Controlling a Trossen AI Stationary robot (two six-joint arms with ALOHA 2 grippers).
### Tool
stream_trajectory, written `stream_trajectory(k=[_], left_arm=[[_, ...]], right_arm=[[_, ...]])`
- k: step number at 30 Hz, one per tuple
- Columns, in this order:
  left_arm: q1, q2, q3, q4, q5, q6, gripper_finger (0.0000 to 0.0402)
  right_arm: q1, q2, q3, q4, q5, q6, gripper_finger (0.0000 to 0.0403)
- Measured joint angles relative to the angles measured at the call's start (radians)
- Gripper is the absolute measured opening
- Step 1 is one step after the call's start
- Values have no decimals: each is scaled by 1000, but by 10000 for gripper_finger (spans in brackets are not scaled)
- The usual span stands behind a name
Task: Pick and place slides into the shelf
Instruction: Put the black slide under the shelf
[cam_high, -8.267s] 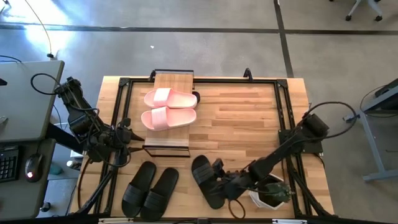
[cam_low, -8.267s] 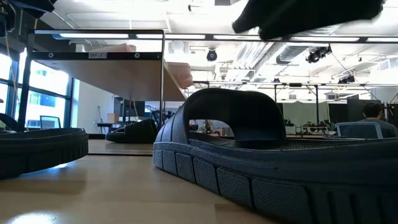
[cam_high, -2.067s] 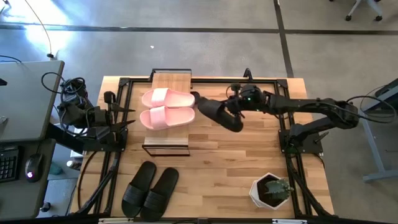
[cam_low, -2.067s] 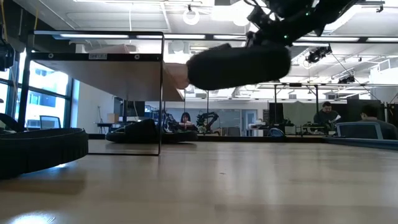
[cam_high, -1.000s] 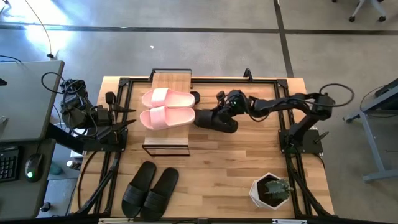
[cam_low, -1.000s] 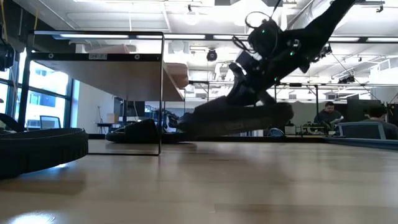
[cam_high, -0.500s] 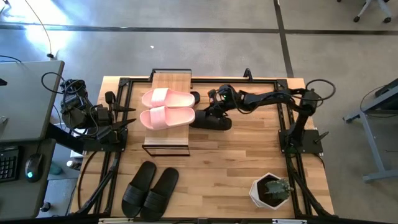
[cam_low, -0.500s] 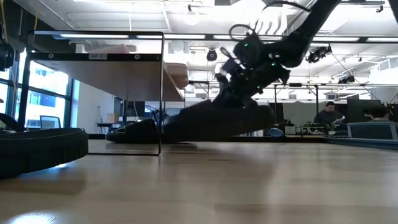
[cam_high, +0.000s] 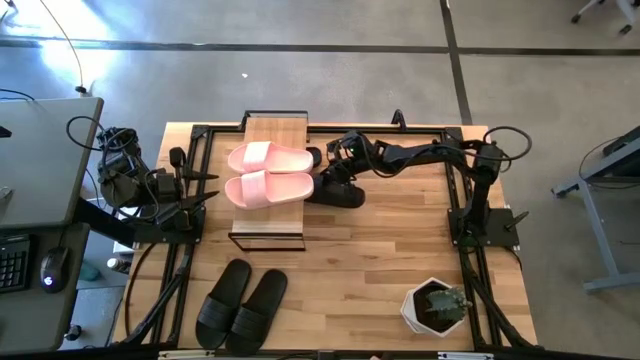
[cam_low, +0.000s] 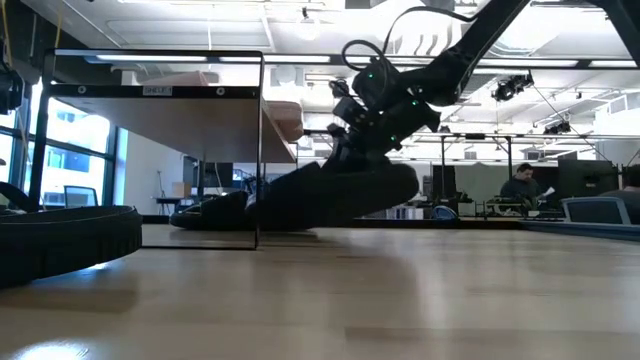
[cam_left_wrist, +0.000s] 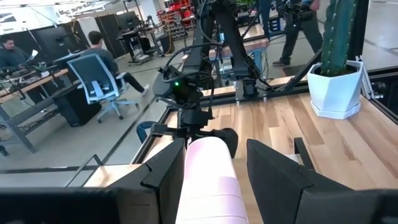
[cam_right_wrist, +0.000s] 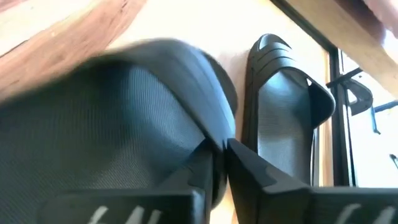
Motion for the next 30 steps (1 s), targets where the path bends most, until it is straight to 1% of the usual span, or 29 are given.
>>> stream_trajectory(k=[8,15,19,24,30], left_arm=[[0,0,0,-6,0,2,156],[0,0,0,-5,0,2,156],[0,0,0,-5,0,2,156],[0,0,0,-5,0,0,156],[0,0,0,-5,5,-1,156]], right_arm=[[-24,0,1,-38,4,8,78],[-45,0,1,-35,4,74,120],[-51,0,1,-44,14,89,131],[-51,-19,1,-105,88,101,135],[-50,-136,1,-229,103,198,130]])
